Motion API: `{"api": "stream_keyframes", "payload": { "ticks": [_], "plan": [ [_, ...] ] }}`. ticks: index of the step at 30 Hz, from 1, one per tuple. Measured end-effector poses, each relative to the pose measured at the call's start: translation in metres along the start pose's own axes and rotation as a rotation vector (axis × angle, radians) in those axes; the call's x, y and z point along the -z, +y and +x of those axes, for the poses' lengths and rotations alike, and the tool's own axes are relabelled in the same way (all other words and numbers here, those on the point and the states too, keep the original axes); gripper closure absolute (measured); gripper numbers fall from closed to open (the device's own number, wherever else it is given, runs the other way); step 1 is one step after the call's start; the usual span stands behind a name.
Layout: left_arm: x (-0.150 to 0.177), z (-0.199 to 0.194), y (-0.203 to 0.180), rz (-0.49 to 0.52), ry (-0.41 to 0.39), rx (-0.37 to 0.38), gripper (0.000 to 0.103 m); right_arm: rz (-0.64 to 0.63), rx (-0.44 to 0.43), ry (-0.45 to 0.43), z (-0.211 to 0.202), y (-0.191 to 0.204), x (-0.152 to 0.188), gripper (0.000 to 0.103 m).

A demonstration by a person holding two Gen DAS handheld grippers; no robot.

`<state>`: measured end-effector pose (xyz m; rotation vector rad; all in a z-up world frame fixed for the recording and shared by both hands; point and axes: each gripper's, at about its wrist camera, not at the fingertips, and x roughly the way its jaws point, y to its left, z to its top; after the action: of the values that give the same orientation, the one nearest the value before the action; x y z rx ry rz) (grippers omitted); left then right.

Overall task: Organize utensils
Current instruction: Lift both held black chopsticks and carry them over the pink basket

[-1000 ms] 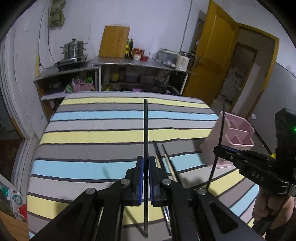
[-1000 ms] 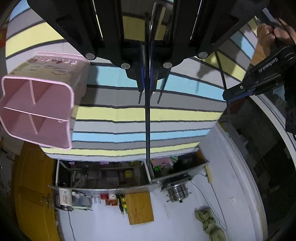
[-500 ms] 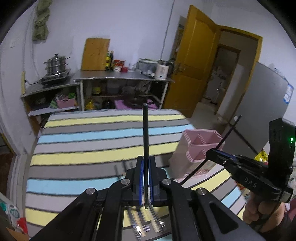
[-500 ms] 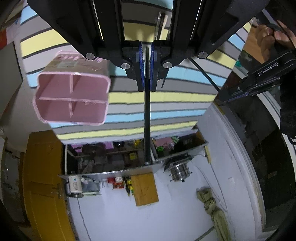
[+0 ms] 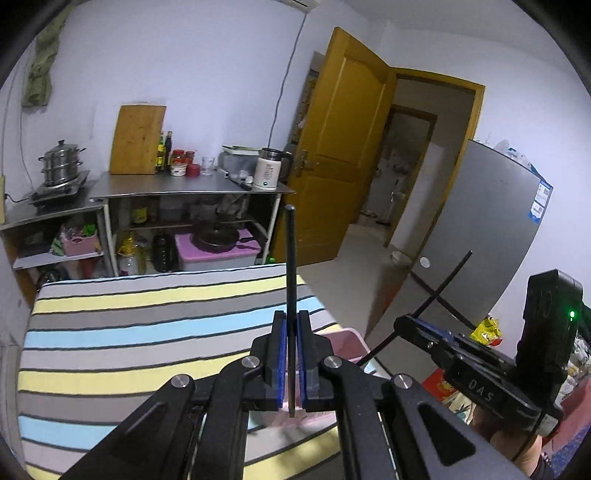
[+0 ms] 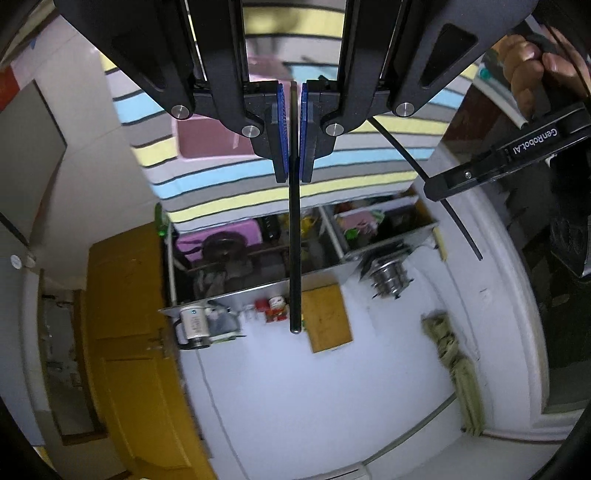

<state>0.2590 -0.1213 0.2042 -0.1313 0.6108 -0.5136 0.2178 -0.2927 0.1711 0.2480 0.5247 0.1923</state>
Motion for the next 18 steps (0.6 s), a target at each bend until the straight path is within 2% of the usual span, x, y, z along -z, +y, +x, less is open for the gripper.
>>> {"api": "stream_keyframes", "payload": {
  "ticks": [7,13,18],
  "plan": [
    [0.007,0.053,0.002,-0.007,0.036,0.003,0.098,0.031,0.031,0.029,0.027,-0.019,0.006,0.097],
    [0.032,0.094,0.016,-0.022,0.111,-0.013,0.098,0.048,0.042,0.125,0.063,-0.032,0.031,0.097],
    [0.049,0.109,0.031,-0.048,0.147,-0.016,0.098,0.052,0.049,0.179,0.082,-0.036,0.047,0.097]
  ]
}}
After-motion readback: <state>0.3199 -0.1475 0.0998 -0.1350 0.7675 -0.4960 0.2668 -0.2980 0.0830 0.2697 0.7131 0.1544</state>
